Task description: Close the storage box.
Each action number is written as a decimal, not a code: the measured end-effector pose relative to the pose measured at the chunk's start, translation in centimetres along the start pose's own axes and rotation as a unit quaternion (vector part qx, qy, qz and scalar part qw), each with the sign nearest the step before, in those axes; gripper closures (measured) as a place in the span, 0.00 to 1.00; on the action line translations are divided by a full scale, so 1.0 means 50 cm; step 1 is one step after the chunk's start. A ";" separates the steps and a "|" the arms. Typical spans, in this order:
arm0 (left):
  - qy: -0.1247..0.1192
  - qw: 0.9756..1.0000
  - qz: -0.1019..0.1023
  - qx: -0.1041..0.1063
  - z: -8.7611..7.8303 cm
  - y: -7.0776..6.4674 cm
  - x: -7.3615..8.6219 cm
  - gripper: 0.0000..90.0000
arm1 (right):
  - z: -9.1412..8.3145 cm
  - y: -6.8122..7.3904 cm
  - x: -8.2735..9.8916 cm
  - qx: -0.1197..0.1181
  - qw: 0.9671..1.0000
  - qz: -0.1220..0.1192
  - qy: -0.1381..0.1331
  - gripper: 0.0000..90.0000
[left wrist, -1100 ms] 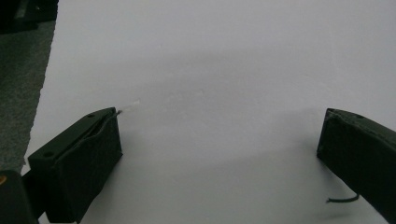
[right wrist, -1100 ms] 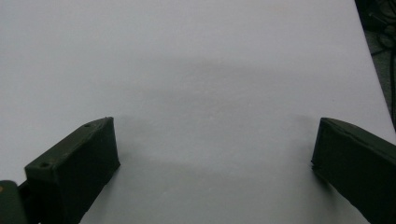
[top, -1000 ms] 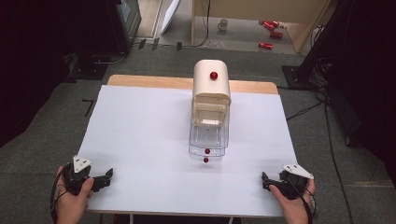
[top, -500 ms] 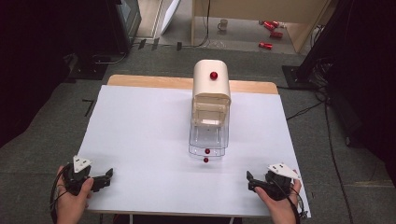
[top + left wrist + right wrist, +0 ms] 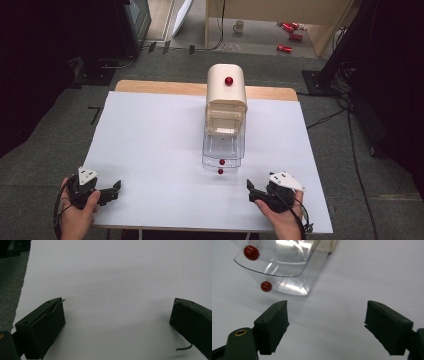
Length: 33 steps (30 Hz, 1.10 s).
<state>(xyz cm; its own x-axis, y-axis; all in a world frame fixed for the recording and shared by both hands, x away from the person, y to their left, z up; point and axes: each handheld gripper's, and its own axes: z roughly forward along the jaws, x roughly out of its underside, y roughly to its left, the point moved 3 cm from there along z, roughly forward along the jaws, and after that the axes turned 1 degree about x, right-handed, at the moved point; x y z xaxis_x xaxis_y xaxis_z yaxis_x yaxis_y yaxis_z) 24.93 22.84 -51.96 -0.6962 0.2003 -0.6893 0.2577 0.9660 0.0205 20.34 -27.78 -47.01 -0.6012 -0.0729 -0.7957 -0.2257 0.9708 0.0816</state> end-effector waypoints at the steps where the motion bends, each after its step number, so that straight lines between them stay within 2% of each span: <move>1: 0.000 1.000 0.000 0.000 0.000 0.000 0.000 0.00 | 0.001 0.006 -0.002 -0.002 1.000 -0.002 -0.001 0.23; 8: 0.000 1.000 0.000 0.000 0.000 0.000 0.000 0.00 | 0.013 0.065 -0.021 -0.028 0.999 -0.018 -0.003 0.30; 12: 0.000 1.000 0.000 0.000 0.000 0.000 0.000 0.00 | 0.022 0.086 -0.029 -0.034 0.999 -0.024 -0.002 0.35; 18: 0.000 1.000 0.000 0.000 0.000 0.000 0.000 0.00 | 0.030 0.109 -0.044 -0.023 1.000 -0.016 -0.014 0.54; 26: -0.001 1.000 0.000 0.000 0.000 0.000 0.000 0.00 | 0.045 0.147 -0.056 -0.041 0.999 -0.032 -0.014 0.65; 33: -0.001 1.000 0.000 0.000 0.000 0.000 0.000 0.00 | 0.063 0.159 -0.066 -0.030 0.999 -0.022 -0.013 0.74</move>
<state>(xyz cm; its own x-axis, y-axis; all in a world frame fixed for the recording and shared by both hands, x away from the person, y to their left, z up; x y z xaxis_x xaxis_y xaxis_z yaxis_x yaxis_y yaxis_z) 24.92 22.83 -51.97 -0.6953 0.1999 -0.6903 0.2573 0.9661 0.0207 22.94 -19.11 -45.65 -0.5701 -0.1076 -0.8145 -0.2971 0.9513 0.0823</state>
